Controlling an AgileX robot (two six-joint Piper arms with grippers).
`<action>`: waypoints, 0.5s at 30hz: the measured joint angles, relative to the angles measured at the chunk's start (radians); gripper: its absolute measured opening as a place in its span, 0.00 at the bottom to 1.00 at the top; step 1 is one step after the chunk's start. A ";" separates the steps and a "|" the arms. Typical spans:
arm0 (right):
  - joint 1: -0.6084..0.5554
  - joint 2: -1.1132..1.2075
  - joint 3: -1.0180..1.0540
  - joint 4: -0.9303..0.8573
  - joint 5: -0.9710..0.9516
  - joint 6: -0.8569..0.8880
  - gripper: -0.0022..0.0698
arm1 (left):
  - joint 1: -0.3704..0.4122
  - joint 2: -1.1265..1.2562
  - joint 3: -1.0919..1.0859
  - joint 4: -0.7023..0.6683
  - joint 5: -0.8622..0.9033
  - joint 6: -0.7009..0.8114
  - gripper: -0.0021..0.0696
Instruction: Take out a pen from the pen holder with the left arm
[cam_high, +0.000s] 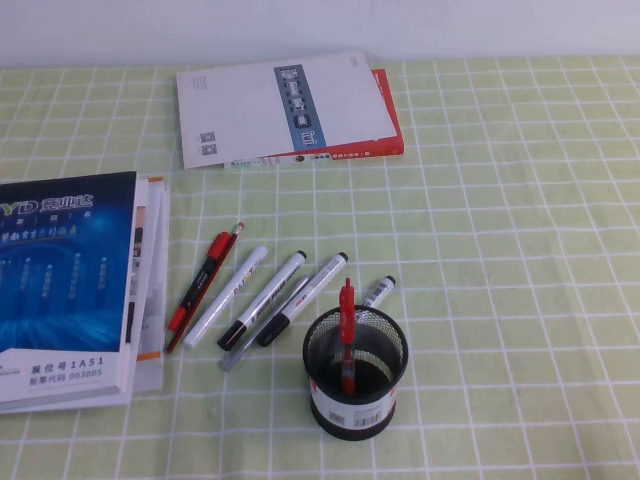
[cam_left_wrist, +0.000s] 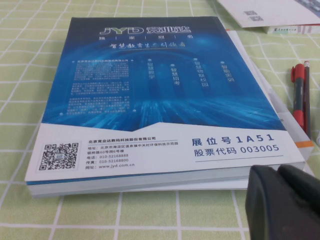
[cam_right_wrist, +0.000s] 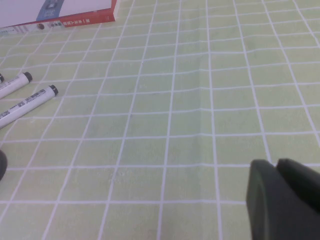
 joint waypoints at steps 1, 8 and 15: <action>0.000 0.000 0.000 0.000 0.000 0.000 0.01 | 0.000 0.000 0.000 0.000 0.000 0.000 0.03; 0.000 0.000 0.000 0.000 0.000 0.000 0.01 | 0.000 0.000 0.000 0.000 -0.009 0.000 0.03; 0.000 0.000 0.000 0.000 0.000 0.000 0.01 | 0.000 0.000 0.000 0.000 -0.009 0.000 0.03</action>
